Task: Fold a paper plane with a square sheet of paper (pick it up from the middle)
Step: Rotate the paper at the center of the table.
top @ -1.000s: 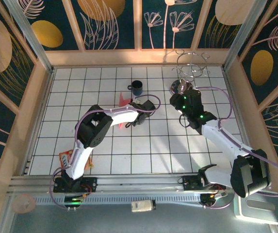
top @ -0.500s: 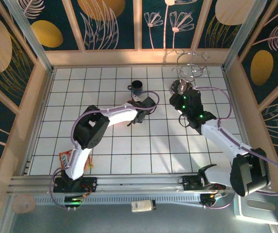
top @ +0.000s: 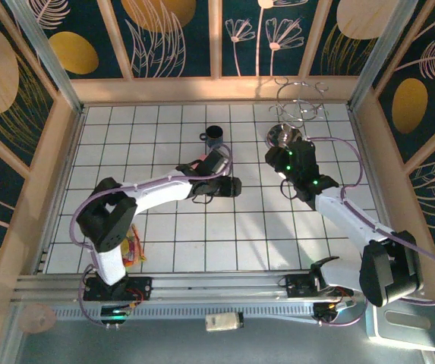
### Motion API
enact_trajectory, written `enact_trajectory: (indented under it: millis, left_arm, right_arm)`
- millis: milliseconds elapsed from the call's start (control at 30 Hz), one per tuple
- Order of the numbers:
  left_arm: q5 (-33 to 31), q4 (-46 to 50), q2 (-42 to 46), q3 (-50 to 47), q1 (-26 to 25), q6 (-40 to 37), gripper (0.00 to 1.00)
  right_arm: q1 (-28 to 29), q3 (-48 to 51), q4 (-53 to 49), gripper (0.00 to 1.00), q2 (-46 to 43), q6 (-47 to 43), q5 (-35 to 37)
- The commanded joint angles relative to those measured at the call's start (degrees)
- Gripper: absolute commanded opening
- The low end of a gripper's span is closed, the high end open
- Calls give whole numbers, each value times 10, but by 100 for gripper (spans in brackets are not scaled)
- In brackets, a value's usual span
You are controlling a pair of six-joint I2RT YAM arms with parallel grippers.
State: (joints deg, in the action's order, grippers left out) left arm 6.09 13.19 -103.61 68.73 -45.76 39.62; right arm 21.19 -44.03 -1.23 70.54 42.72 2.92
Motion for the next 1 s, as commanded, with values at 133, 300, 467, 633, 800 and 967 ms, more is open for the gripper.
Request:
enact_trajectory:
  millis: [133, 300, 467, 633, 800, 967]
  left_arm:
    - [-4, -43, 65, -70, 102, -4, 62]
    - [-35, -47, 57, -77, 143, -25, 65]
    - [-46, -51, 8, -61, 168, -40, 66]
    - [-20, -61, -31, -42, 175, -30, 65]
    - [-24, -66, -40, -45, 175, -27, 65]
    - [9, -81, -44, -61, 175, -21, 63]
  right_arm:
    - [2, 13, 47, 63, 25, -1, -57]
    - [12, 16, 60, 67, 34, 0, -63]
    - [22, 11, 60, 68, 44, 0, -64]
    - [25, 6, 57, 68, 55, 4, -68]
    - [27, 6, 56, 67, 60, 6, -72]
    - [30, 6, 61, 67, 69, 11, -82]
